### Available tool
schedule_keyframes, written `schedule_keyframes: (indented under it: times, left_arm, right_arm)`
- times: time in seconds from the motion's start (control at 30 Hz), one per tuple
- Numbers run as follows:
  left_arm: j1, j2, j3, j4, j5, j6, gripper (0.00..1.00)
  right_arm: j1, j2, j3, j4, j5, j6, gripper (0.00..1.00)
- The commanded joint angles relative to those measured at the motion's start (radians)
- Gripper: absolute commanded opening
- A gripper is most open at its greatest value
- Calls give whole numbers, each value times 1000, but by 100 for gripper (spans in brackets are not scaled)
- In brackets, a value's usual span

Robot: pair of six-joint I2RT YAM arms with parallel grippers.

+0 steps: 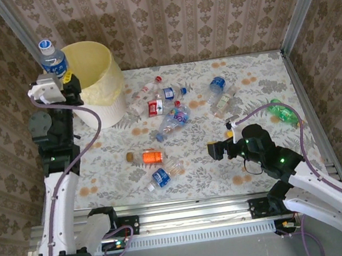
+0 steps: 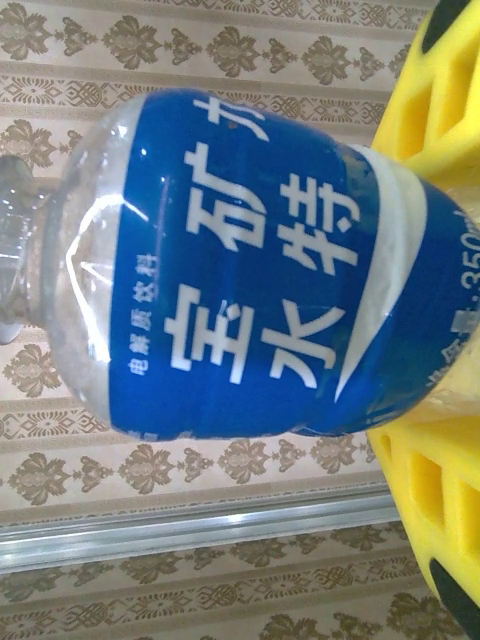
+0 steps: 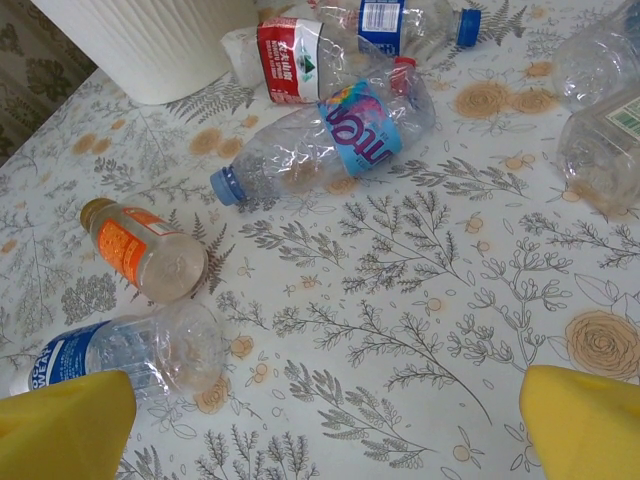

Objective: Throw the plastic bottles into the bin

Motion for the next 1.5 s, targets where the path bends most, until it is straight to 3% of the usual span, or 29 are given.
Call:
schedule_keyframes:
  times: [0.0,0.27,0.43,0.47,0.5,0.6,0.67,0.73,1.07,1.27,1.47]
  left_arm:
    - [32,34,59,63,84,-59,45]
    - [93,243,227,-117,133,-97,47]
    - [113,430,395,-340,136,-101,48]
    - [113,460,414,-359,131,-103,52]
    - [113,492,432,-376,125,-106,64]
    - [127,594,526,-488,159,-127,76]
    - [130,626,595,-570,178,-139,91]
    - [130,600,591,-560,168,-159,100]
    - [119,408,588,-547,232,-202,100]
    - [68,290,520,-518,260,-147,100]
    - [1,188,431,-519,277,-120,100]
  right_arm:
    - [-4,-5,-8,-6,27,12,100]
    - [-5,-7,0,-18,27,11,100]
    - [-5,-12,11,-38,27,12,100]
    - [-5,-16,10,-40,26,13,100]
    - [-5,-21,9,-42,25,13,100]
    - [-5,-36,10,-59,26,16,100]
    - [-5,-50,14,-79,33,16,100]
    - [-5,-63,18,-99,50,19,100]
    - [-55,30,132,-228,126,148,100]
    - [-212,99,230,-368,99,222,100]
    - [-336,165,308,-471,175,110,100]
